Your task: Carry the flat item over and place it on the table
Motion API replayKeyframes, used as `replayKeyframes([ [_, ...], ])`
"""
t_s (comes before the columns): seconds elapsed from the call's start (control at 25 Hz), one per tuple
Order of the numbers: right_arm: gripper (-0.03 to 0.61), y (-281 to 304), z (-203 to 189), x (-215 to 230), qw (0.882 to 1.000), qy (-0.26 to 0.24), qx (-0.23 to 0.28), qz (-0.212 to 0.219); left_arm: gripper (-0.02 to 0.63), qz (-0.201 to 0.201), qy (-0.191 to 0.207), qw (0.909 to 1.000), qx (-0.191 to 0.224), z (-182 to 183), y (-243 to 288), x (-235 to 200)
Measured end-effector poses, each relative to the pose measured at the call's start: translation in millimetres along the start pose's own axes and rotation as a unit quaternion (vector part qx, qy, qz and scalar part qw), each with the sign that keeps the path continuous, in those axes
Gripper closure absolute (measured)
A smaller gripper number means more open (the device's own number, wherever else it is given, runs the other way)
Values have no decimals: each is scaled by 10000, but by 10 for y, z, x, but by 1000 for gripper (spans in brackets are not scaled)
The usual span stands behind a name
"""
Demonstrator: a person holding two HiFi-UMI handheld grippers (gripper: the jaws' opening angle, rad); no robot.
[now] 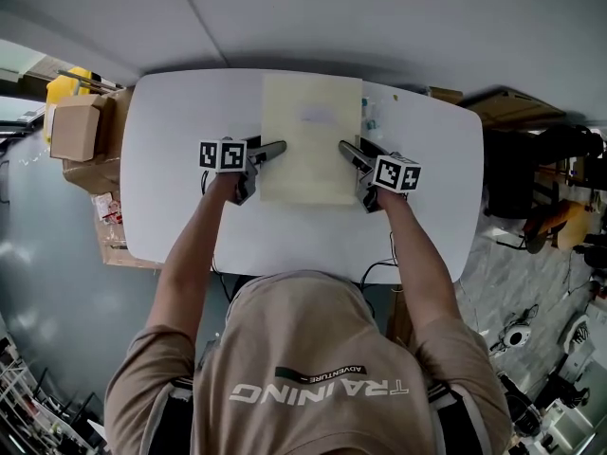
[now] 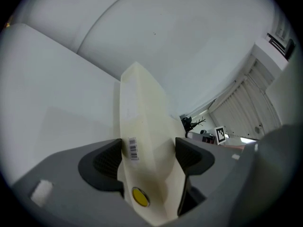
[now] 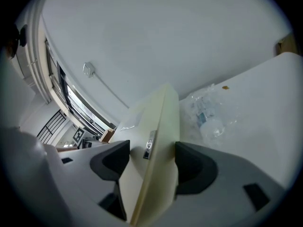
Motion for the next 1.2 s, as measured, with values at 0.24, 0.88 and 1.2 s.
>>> replayKeyframes([
  [0.24,295,62,-58,87,9990,425,-112,-117,259,3,-319,9995,-22,25,50,-93],
  [0.88,295,146,1,143,9968,393,-566,-394,264,170,-378,9962,772,223,15,-146],
  [1.2,296,-141,197,-180,9984,-513,-18,-254,297,113,364,9896,1385,376,-355,89],
])
Point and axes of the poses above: the fingertips, and each gripper's own axes: y forward along the fingers, x to its right, z out of its top, the point moved 3 cm from there along -y, backward along the fingers, and after that the axes turned 3 degrees about z, right-handed, at the moved point
